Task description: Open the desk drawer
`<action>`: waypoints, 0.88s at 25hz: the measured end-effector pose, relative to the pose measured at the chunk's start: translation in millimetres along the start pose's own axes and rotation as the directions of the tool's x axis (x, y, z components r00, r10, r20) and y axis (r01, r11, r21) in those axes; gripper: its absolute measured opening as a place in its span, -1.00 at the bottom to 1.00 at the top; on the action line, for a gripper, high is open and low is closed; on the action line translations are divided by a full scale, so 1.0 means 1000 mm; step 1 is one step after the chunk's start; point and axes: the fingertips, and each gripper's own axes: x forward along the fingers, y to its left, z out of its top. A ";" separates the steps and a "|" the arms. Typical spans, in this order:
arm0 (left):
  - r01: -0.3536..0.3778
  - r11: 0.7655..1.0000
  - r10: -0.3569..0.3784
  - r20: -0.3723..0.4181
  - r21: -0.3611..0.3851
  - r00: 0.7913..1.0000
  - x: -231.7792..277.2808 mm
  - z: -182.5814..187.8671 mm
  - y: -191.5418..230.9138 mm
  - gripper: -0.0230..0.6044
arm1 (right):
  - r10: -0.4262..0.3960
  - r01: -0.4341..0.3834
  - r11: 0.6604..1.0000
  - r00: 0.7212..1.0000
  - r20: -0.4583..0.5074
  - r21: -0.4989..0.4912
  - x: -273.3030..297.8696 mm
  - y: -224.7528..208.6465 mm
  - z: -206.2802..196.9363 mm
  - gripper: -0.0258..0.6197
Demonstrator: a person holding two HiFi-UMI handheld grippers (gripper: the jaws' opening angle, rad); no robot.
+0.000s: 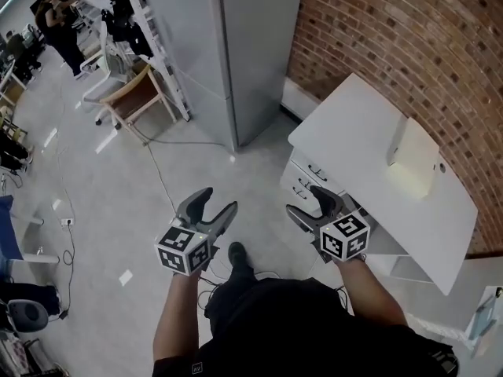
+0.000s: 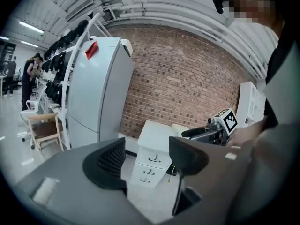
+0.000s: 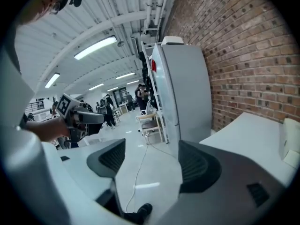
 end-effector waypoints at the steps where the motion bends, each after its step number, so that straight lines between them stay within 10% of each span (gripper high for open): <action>1: 0.013 1.000 -0.012 -0.008 0.014 1.000 0.002 0.007 0.019 0.02 | -0.015 0.015 1.000 1.000 -0.009 0.001 0.014 0.001 0.005 0.08; 9: 0.180 0.983 -0.183 -0.106 -0.042 0.977 0.048 0.009 0.079 0.01 | -0.152 0.157 0.981 0.987 -0.048 0.111 0.054 -0.008 0.013 0.08; 22: 0.384 0.922 -0.366 -0.216 0.049 0.905 0.134 0.032 -0.022 0.01 | -0.295 0.279 0.924 0.955 0.024 0.260 -0.007 -0.083 -0.013 0.08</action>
